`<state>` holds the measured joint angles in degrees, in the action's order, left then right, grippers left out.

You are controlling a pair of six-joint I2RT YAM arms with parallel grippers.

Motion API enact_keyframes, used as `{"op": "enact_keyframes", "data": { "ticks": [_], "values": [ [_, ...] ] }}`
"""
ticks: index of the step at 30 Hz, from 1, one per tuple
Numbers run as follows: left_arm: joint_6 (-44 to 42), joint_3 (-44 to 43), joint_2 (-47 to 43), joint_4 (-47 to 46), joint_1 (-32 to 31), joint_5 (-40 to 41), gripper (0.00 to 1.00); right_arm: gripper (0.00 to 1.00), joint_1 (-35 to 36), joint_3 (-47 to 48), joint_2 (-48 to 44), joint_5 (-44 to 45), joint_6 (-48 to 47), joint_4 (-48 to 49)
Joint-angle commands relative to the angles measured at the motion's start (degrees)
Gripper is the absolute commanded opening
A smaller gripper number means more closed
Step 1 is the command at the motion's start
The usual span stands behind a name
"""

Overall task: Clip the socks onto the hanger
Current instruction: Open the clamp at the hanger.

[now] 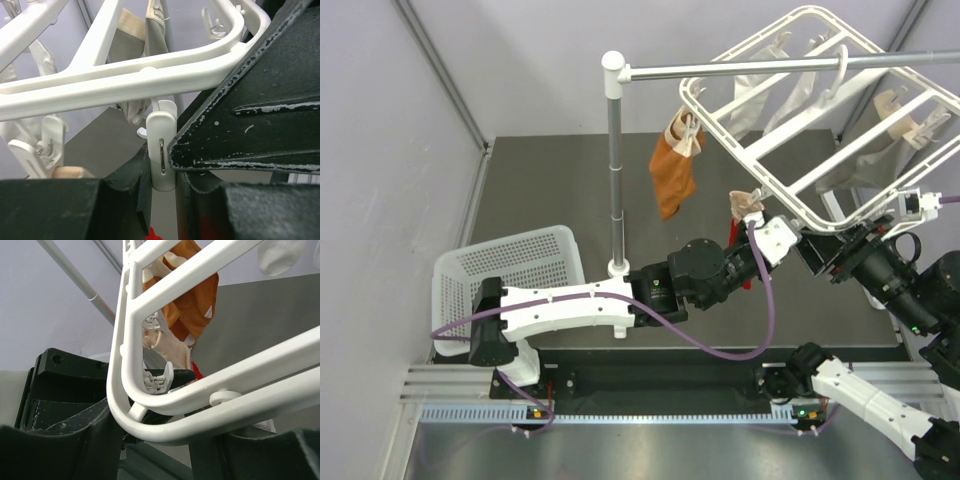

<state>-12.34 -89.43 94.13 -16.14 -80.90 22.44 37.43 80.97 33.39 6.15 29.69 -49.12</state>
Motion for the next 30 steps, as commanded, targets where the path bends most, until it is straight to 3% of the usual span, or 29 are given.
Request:
{"op": "enact_keyframes", "data": {
  "ticks": [1, 5, 8, 13, 14, 16, 17, 20, 28, 30],
  "values": [
    [1.6, 0.0, -1.4, -0.1, 0.1, 0.0, 0.00, 0.48, 0.2, -1.2, 0.7, -1.4, -0.5, 4.6],
    [3.4, 0.0, -1.4, -0.2, 0.0, -1.0, 0.00, 0.46, 0.2, -2.0, 1.2, -2.3, -0.2, 5.5],
    [3.9, 0.0, -1.3, 0.0, 0.0, -1.3, 0.00, 0.38, 0.1, -2.1, 1.1, -1.9, -0.1, 6.3],
    [4.2, 0.4, -1.7, 0.5, -0.2, -1.5, 0.00, 0.07, 0.2, -2.2, 1.0, -1.6, -0.3, 6.0],
    [4.6, 0.7, -2.3, 0.5, -0.2, -1.5, 0.04, 0.03, 0.2, -2.3, 1.0, -1.4, -0.4, 6.0],
    [6.0, 2.3, -3.2, 0.2, -0.2, -0.8, 0.29, 0.00, 0.2, -2.5, 1.0, -0.8, -0.7, 5.4],
    [6.6, 2.9, -4.6, 0.2, -0.1, 0.2, 0.56, 0.00, 0.2, -2.7, 0.9, -0.7, -0.8, 5.4],
    [9.4, 6.4, -8.9, 2.4, -0.1, 5.4, 0.77, 0.00, 0.2, -3.1, 0.6, -0.1, -1.3, 5.1],
    [22.6, 22.3, -27.1, 15.9, 1.1, 14.3, 0.78, 0.00, 0.2, -3.9, -0.1, 1.8, -3.1, 5.2],
    [26.0, 25.9, -32.4, 24.4, 1.3, 16.8, 0.78, 0.00, 0.2, -4.0, -0.1, 1.8, -3.2, 4.9]
  ]
}}
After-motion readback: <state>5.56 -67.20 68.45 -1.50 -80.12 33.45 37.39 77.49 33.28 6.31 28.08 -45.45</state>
